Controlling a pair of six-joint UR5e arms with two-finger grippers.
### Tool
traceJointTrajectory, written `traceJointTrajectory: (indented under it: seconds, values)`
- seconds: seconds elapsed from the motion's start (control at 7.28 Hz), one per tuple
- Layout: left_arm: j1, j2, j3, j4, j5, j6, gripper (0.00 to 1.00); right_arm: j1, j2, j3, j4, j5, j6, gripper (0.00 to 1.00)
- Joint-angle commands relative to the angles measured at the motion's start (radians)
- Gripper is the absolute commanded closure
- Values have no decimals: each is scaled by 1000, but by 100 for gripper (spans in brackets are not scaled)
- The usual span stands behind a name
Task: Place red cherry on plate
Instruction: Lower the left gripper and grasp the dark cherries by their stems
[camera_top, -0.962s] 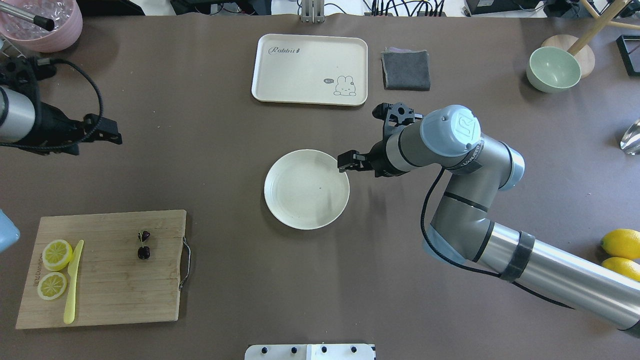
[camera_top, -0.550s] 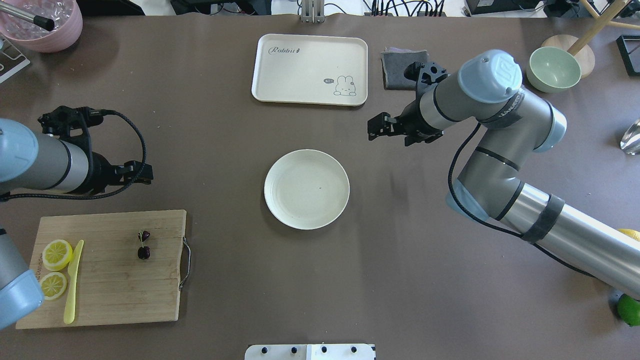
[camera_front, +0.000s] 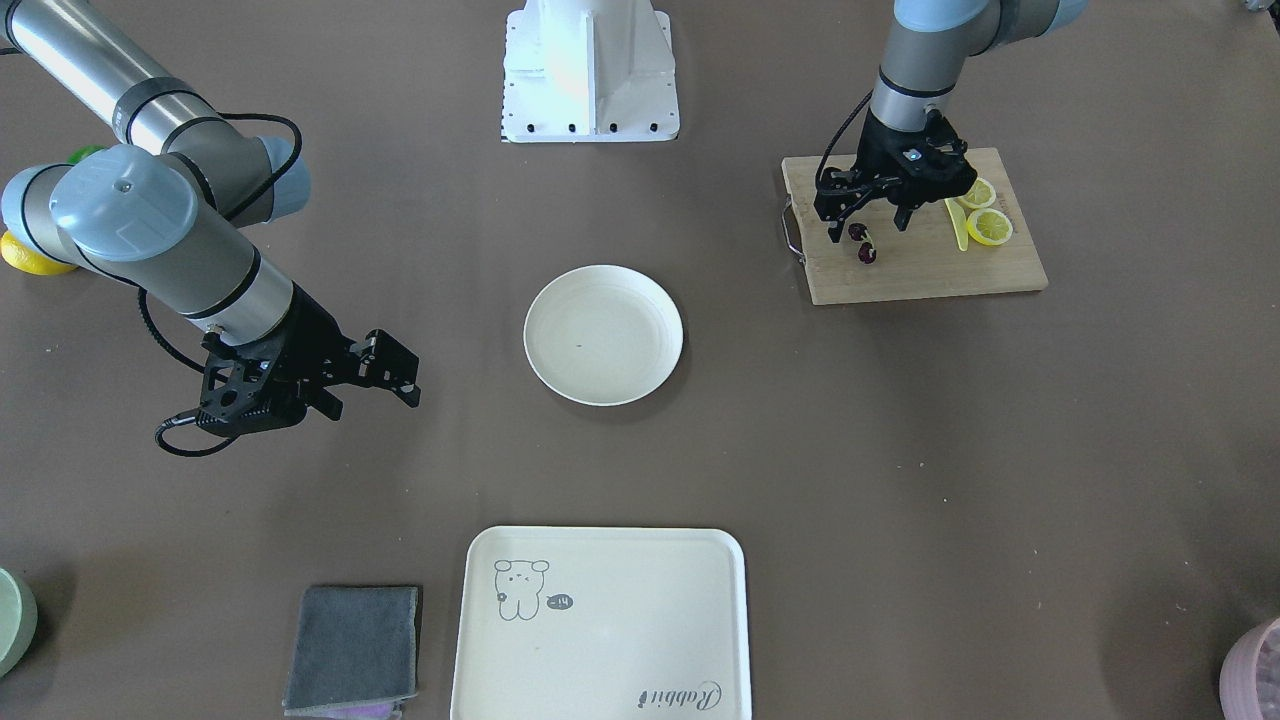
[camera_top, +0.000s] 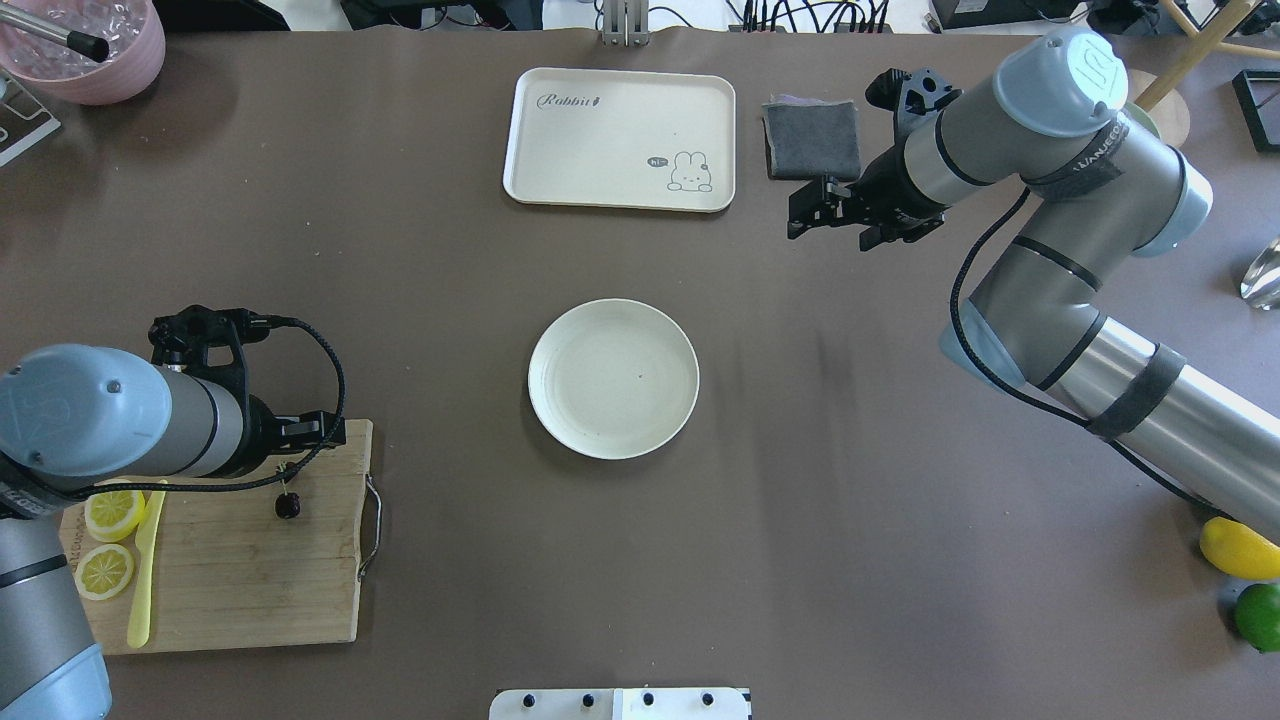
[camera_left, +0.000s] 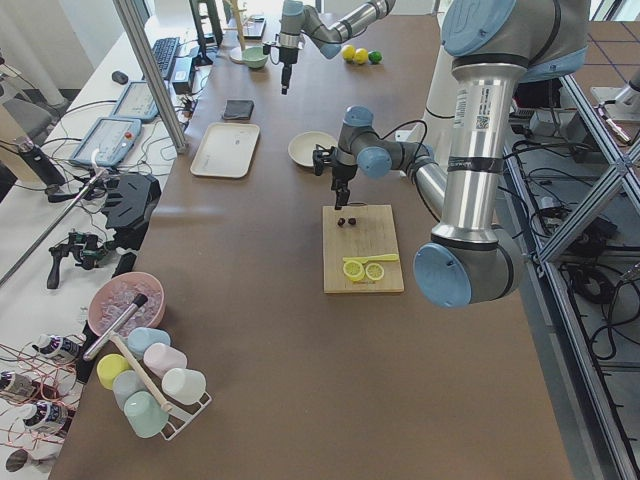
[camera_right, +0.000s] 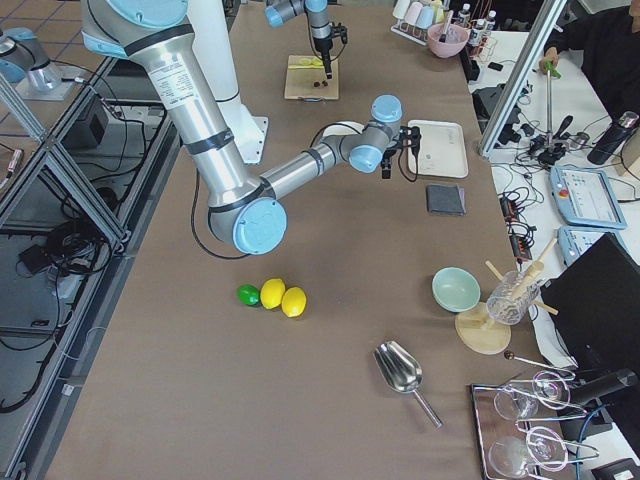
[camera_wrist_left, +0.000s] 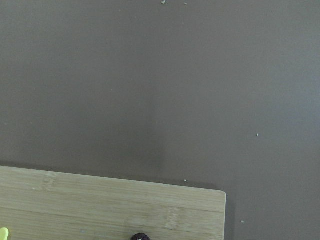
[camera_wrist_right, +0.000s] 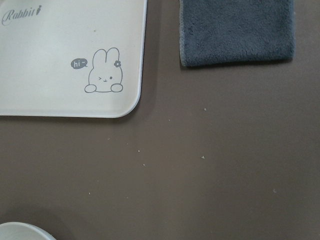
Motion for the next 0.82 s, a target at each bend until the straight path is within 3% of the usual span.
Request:
traceJointTrajectory:
  seconds: [0.0,0.27,0.55,0.69]
  values:
    - [20,1,35,-21,6,5,16,2,-2,2,0,-5,-1,0]
    - [20,15,43,-23,6,11,21,-1,-2,2,0,-8,1,0]
    - [22,28,43,-23,6,46,32,-1,0,0,0,-11,1,0]
    - [23,27,43,-23,6,48,58,-1,0,0,0,-11,1,0]
